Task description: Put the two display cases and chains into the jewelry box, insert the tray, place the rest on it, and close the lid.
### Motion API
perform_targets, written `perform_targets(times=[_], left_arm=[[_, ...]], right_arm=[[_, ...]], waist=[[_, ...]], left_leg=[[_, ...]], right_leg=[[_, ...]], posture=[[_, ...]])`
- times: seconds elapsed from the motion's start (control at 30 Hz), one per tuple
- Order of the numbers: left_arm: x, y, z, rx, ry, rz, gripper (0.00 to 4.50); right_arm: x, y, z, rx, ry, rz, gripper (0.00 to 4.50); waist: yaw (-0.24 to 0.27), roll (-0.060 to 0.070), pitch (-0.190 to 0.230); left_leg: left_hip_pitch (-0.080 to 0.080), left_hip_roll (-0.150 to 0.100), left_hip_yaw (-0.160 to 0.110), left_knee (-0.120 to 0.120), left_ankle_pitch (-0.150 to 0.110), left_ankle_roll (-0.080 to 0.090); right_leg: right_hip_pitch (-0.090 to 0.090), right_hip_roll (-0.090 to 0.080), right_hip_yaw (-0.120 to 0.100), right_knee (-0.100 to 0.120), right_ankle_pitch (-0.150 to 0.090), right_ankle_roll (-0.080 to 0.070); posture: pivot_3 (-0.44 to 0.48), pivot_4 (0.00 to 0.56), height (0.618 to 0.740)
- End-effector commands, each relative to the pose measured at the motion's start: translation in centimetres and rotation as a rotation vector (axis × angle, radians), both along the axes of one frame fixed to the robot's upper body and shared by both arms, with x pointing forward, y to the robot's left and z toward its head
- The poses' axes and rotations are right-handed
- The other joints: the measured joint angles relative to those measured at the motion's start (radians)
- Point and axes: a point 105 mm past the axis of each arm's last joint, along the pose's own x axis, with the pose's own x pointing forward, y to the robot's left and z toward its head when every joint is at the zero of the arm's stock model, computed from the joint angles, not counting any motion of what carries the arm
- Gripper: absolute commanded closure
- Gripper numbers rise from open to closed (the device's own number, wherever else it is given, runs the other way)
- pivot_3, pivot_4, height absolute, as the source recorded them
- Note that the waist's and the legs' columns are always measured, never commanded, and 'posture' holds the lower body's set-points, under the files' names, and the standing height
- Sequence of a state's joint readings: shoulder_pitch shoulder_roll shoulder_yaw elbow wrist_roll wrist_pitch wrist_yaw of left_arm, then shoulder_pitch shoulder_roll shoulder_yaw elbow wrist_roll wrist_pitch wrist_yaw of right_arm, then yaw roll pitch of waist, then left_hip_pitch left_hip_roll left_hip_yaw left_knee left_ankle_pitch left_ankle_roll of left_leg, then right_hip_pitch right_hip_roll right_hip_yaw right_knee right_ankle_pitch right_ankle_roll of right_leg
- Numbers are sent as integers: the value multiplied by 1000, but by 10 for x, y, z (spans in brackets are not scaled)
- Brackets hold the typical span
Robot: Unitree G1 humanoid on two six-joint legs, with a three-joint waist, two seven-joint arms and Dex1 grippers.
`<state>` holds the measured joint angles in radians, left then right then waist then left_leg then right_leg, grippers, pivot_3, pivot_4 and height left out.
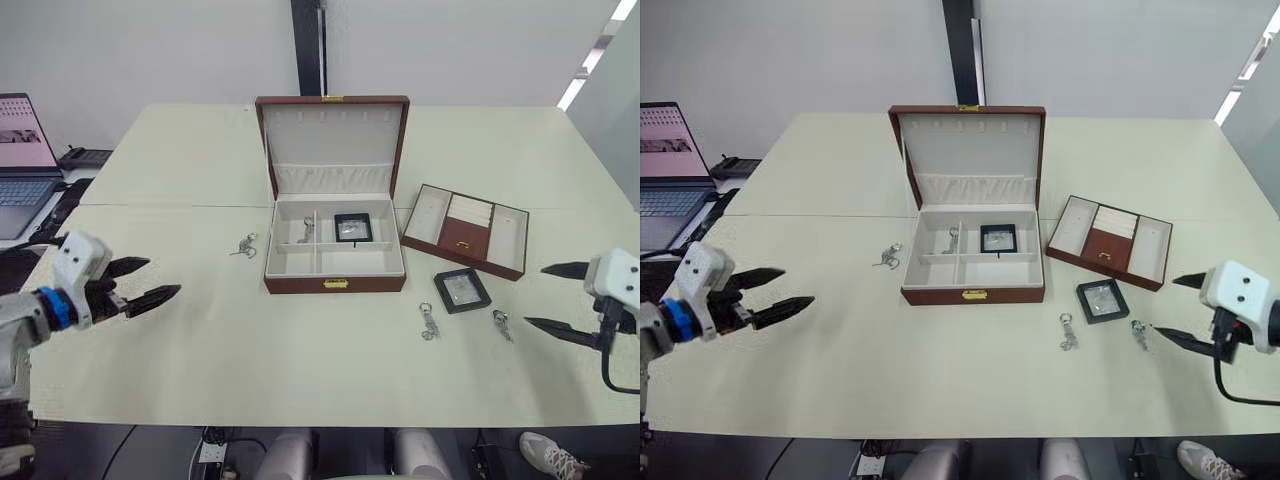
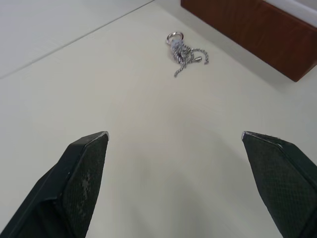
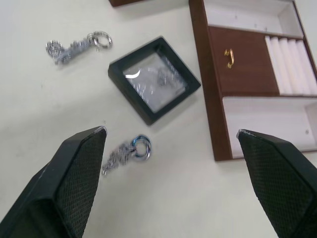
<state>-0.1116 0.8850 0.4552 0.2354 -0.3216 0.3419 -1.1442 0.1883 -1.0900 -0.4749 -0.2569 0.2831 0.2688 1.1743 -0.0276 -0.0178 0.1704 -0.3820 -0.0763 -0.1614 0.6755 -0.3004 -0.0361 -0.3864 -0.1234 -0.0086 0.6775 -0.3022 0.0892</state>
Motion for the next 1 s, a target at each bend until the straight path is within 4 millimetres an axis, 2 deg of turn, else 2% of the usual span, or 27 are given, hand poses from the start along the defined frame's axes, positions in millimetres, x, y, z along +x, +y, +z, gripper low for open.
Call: perform_targets(times=[0.03, 0.27, 0.67, 0.87, 1.0], left_arm=[[-15, 9, 3, -46, -36, 38, 35], [-39, 16, -23, -44, 29, 94, 35], [-32, 5, -18, -49, 13, 69, 35], [-26, -1, -15, -66, -7, 75, 35], [-26, -4, -17, -77, -15, 97, 35]], right_arm=[[-6, -14, 6, -21, -20, -30, 0], [-22, -31, -8, -35, 37, -90, 0], [-23, -29, -8, -39, 31, -81, 0], [-12, -10, 5, 23, -16, -38, 0], [0, 22, 24, 106, -57, 45, 0]], waist=[[-1, 0, 0], [-1, 0, 0], [0, 0, 0], [-1, 0, 0], [-4, 1, 0]], left_leg=[[0, 0, 0, 0, 0, 0], [1, 1, 1, -1, 0, 0], [2, 1, 1, -1, 0, 0], [2, 1, 1, -1, 0, 0], [2, 1, 1, -1, 0, 0]], right_leg=[[0, 0, 0, 0, 0, 0], [0, 0, 1, 0, 0, 0], [1, 0, 1, -1, 0, 0], [1, 0, 1, -1, 0, 0], [1, 0, 1, -1, 0, 0]], posture=[[0, 150, 740], [0, 150, 740], [0, 150, 740], [0, 150, 740], [0, 150, 740]])
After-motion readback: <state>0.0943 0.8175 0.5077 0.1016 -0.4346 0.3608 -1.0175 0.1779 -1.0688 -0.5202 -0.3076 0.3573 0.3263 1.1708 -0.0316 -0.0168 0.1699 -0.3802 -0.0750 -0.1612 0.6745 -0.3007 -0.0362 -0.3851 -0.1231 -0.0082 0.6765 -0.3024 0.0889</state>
